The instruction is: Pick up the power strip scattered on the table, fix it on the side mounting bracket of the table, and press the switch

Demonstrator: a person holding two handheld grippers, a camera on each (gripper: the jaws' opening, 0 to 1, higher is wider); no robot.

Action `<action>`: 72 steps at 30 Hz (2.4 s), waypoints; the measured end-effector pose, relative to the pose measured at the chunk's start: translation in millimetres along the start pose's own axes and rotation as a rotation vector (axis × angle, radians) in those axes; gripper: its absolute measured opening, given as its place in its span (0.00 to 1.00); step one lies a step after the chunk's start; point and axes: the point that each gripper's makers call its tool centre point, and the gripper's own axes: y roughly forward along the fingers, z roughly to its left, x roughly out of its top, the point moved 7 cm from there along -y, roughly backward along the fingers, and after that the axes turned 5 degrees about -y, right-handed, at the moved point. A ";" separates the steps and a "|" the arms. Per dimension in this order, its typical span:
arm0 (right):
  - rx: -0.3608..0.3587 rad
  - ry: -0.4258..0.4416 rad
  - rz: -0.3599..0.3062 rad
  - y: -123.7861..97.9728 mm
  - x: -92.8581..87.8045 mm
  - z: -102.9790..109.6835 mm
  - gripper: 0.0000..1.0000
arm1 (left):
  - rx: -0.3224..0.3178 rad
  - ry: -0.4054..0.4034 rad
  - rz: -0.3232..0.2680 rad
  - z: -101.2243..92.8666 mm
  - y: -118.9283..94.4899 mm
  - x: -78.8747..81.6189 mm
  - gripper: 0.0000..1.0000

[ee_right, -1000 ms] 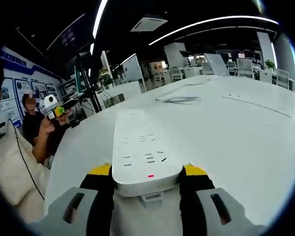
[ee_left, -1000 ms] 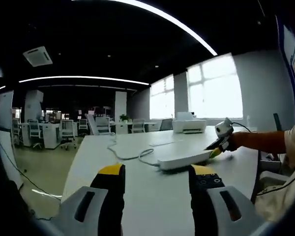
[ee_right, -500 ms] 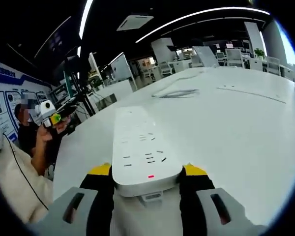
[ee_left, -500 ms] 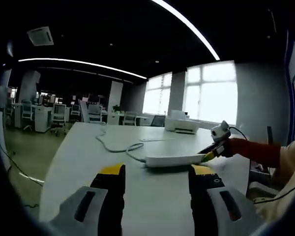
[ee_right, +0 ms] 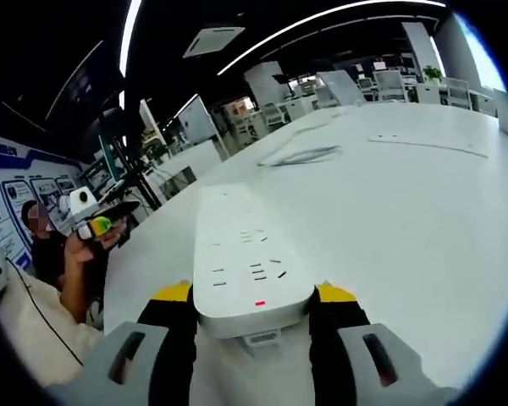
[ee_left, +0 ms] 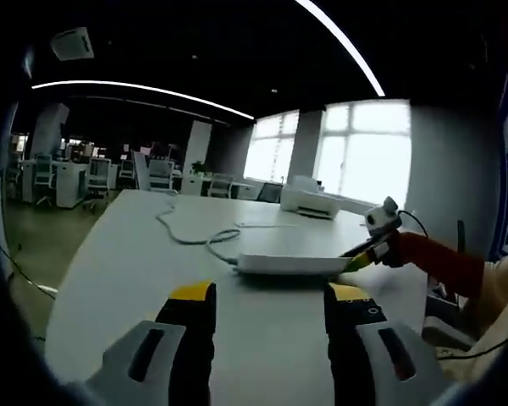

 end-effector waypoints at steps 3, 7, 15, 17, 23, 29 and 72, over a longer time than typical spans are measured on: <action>-0.003 0.016 0.001 0.6 0.0 3.0 0.48 | 0.005 -0.044 0.004 0.9 3.4 0.0 0.56; -0.015 0.022 0.006 0.9 -1.0 7.2 0.48 | -0.026 -0.146 -0.007 -4.3 10.1 1.4 0.56; -0.041 0.040 0.014 1.7 -3.0 15.7 0.48 | -0.058 -0.313 -0.077 -15.4 23.4 6.3 0.63; -0.045 0.046 0.017 2.1 -3.6 17.4 0.48 | -0.062 -0.349 -0.077 -17.5 27.2 5.6 0.63; -0.065 0.044 0.021 4.8 -5.8 23.8 0.48 | -0.057 -0.467 -0.083 -18.8 35.9 0.4 0.50; -0.082 0.045 0.032 6.2 -6.8 29.0 0.48 | -0.070 -0.605 -0.095 -27.0 44.3 -1.5 0.60; -0.066 0.125 -0.008 2.2 0.5 33.9 0.47 | -0.082 -1.078 -0.029 -20.9 118.4 -15.2 0.75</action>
